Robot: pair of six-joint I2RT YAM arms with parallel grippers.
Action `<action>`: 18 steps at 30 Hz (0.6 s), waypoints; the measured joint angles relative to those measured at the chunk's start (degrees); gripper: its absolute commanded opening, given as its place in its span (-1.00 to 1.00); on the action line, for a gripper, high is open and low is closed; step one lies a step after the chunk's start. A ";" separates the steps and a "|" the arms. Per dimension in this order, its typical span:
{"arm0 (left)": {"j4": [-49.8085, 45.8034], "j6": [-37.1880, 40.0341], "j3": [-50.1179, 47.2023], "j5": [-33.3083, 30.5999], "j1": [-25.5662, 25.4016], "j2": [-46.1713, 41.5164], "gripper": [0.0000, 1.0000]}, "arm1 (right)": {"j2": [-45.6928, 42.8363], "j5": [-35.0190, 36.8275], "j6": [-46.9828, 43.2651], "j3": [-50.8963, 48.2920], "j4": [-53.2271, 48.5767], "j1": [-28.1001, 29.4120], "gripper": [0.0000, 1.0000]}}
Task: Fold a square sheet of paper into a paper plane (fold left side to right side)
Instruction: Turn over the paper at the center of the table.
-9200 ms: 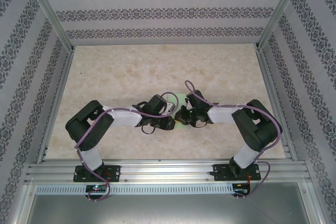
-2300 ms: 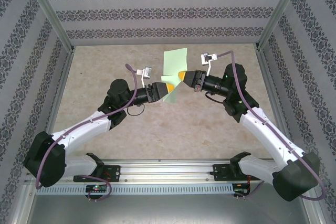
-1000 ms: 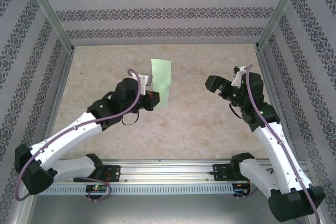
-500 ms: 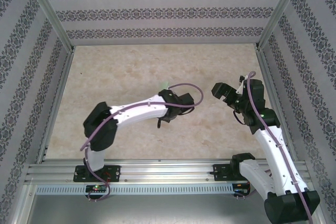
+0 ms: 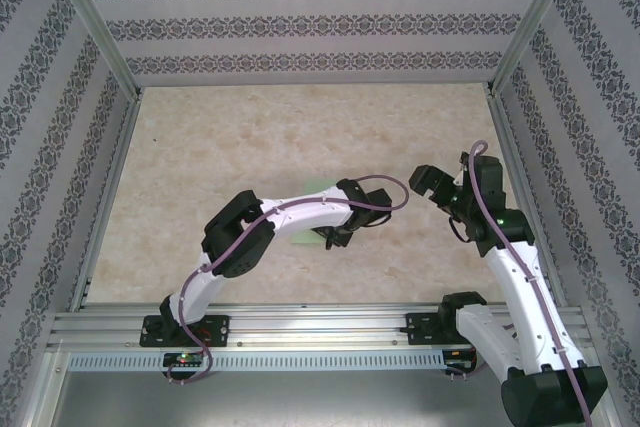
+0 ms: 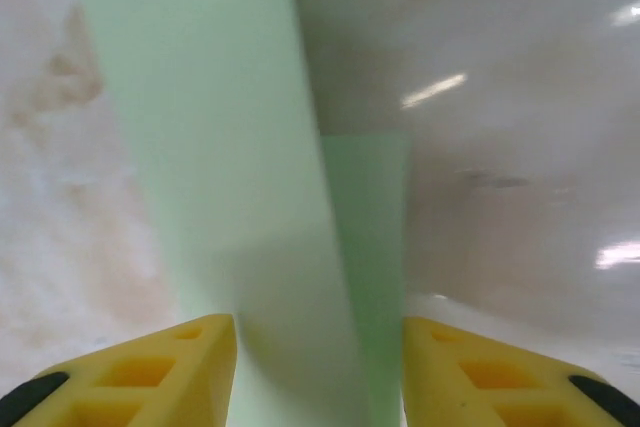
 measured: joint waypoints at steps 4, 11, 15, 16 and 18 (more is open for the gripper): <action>8.28 1.29 -4.42 7.89 0.81 -5.86 0.19 | 3.02 -4.66 0.04 -2.03 2.12 0.02 0.96; 25.16 1.18 -24.06 17.75 9.77 -29.00 0.47 | 12.39 -12.37 2.32 -5.57 11.08 7.50 0.96; 34.71 -0.92 -37.51 21.38 18.10 -38.99 0.57 | 18.91 -13.42 5.55 -5.70 19.04 15.89 0.91; 36.96 -1.60 -40.76 22.32 20.17 -40.79 0.59 | 20.90 -13.60 6.58 -5.70 21.49 17.75 0.88; 41.46 -3.26 -47.01 24.57 23.89 -43.78 0.62 | 25.00 -13.79 7.76 -5.55 25.44 20.85 0.82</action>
